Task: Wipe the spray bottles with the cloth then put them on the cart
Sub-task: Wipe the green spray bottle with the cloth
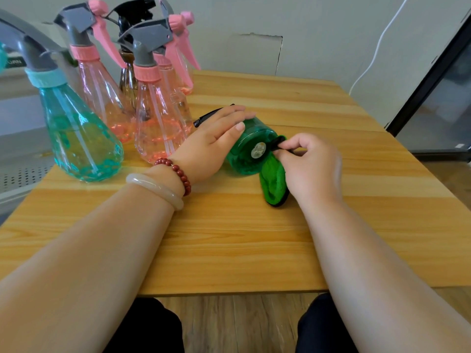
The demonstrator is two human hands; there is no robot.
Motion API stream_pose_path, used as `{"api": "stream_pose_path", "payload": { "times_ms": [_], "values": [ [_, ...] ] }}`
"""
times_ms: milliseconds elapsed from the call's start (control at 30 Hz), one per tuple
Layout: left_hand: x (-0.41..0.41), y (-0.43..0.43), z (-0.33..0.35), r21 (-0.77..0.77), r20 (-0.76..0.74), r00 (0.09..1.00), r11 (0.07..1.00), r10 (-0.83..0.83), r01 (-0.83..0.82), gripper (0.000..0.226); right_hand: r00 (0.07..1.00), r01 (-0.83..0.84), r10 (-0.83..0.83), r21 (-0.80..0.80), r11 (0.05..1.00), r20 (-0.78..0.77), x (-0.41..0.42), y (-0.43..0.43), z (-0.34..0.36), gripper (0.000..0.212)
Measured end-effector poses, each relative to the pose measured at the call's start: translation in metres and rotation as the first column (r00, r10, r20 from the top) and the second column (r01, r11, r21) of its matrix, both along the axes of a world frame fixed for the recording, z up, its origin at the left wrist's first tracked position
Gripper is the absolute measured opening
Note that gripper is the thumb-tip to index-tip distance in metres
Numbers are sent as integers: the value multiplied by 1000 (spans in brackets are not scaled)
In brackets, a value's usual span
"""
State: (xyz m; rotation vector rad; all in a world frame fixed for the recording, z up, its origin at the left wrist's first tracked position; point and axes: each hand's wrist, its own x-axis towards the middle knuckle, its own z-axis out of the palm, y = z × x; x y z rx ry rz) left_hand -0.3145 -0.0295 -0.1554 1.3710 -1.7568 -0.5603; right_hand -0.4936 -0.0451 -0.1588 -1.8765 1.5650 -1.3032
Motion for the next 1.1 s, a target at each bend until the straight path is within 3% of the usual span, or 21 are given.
{"api": "stream_pose_path", "payload": {
  "times_ms": [100,133,300,500,667,767,867,1100],
  "values": [
    [0,0,0,-5,9,1000,1000,3,-3,35,999,-3,13,-218,976,42,6,5,1,11],
    [0,0,0,-6,10,1000,1000,4,-4,36,999,5,5,-212,977,45,6,5,1,12],
    [0,-1,-1,-9,9,1000,1000,6,-5,35,998,23,-17,116,993,-53,-1,0,1,13],
    [0,0,0,-3,16,1000,1000,9,-9,36,997,59,-58,-33,998,45,3,4,3,12],
    [1,-1,-2,-3,17,1000,1000,7,-6,36,989,-64,71,62,996,-128,3,3,1,5],
    [0,-1,-3,-10,22,1000,1000,7,-7,37,995,4,-4,3,1000,-98,2,3,2,6],
    [-1,-1,-3,-20,22,1000,1000,8,-8,37,984,3,-1,13,1000,-177,5,5,1,9],
    [0,-2,-3,-41,23,1000,999,13,-12,36,919,-238,238,41,970,-315,13,17,5,12]
  ]
}}
